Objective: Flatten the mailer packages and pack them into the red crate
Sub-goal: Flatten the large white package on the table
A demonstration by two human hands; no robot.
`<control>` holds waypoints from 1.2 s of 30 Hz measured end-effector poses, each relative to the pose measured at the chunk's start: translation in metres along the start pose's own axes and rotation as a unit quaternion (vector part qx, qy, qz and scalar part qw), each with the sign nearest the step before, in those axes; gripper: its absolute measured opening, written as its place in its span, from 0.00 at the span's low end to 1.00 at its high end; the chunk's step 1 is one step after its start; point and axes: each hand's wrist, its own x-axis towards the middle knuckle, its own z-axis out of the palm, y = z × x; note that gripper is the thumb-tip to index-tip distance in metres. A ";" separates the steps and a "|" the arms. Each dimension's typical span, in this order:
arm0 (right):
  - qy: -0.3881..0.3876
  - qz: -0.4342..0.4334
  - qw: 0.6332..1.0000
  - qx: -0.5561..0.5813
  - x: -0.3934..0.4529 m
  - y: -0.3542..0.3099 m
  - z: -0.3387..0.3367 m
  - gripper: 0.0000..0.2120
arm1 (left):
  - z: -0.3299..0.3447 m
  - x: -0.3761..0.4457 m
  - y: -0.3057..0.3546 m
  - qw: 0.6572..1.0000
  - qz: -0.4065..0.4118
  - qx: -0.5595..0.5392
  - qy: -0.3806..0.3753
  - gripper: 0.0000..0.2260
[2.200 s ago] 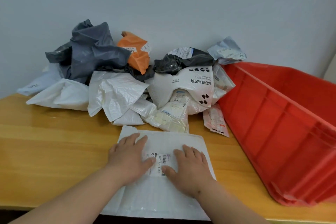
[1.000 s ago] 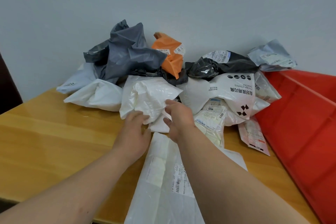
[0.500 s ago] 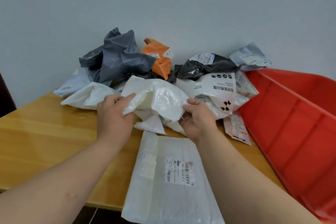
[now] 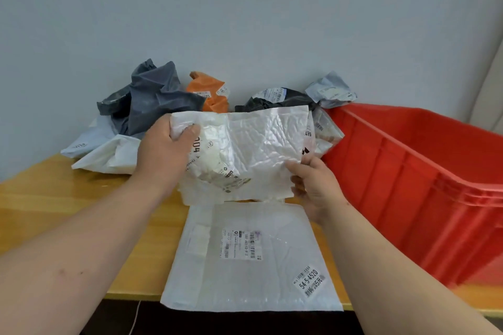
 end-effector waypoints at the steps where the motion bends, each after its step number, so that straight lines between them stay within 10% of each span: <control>1: 0.012 -0.006 1.000 -0.017 -0.002 0.001 -0.002 0.08 | 0.001 -0.001 0.006 1.000 -0.001 -0.007 0.000 0.04; 13: 0.007 0.079 0.978 -0.195 -0.013 0.043 -0.035 0.05 | 0.018 -0.023 -0.040 0.978 -0.193 0.036 -0.067 0.17; 17: 0.014 0.123 0.922 -0.366 -0.021 0.072 -0.046 0.04 | 0.026 -0.052 -0.068 0.927 -0.182 0.235 -0.231 0.36; 23: 0.002 0.043 0.830 -0.556 -0.036 0.077 -0.034 0.26 | 0.049 -0.084 -0.091 0.758 -0.065 0.457 -0.460 0.30; 32: -0.140 -0.038 0.673 -0.725 -0.043 0.095 -0.009 0.38 | 0.064 -0.090 -0.097 0.738 -0.009 0.451 -0.501 0.25; 36: -0.162 -0.039 0.659 -0.733 -0.031 0.097 -0.009 0.38 | 0.066 -0.085 -0.098 0.740 -0.038 0.437 -0.510 0.29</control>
